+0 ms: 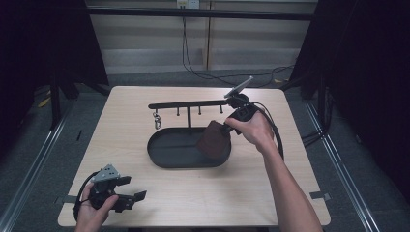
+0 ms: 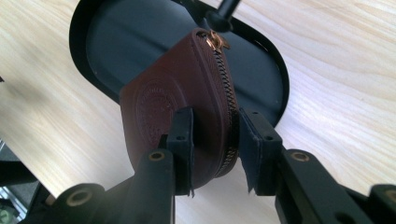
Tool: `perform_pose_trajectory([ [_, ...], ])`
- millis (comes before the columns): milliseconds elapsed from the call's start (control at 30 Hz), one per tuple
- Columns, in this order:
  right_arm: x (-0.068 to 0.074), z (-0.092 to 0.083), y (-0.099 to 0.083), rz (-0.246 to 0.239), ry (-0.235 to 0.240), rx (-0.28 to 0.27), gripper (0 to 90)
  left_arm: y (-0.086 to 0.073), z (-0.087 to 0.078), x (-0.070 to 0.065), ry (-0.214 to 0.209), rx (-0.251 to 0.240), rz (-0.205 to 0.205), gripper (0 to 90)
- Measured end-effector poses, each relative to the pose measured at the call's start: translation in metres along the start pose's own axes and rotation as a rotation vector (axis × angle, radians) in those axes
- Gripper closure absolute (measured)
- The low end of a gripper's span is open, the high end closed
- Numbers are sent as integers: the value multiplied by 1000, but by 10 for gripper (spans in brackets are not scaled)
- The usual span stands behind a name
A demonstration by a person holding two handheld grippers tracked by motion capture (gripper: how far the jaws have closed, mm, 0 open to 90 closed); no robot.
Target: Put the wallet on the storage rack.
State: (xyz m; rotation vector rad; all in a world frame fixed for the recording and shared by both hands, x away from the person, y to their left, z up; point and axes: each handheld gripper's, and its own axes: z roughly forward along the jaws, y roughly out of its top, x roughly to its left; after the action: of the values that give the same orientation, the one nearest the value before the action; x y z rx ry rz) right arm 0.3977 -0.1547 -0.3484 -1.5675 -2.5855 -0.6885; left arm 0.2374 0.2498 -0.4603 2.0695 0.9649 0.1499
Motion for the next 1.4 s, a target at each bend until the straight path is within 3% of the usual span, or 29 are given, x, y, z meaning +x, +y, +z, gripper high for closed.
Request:
perform_pose_trajectory([
  [633,-13,29,-4,70,65,-65,674,-1,0,0,-3,0,-4,161],
  [900,-21,42,-8,118,78,-84,674,-1,0,0,-2,2,-4,161],
  [1400,-32,64,-17,157,98,-106,674,-1,-1,1,0,3,-4,161],
])
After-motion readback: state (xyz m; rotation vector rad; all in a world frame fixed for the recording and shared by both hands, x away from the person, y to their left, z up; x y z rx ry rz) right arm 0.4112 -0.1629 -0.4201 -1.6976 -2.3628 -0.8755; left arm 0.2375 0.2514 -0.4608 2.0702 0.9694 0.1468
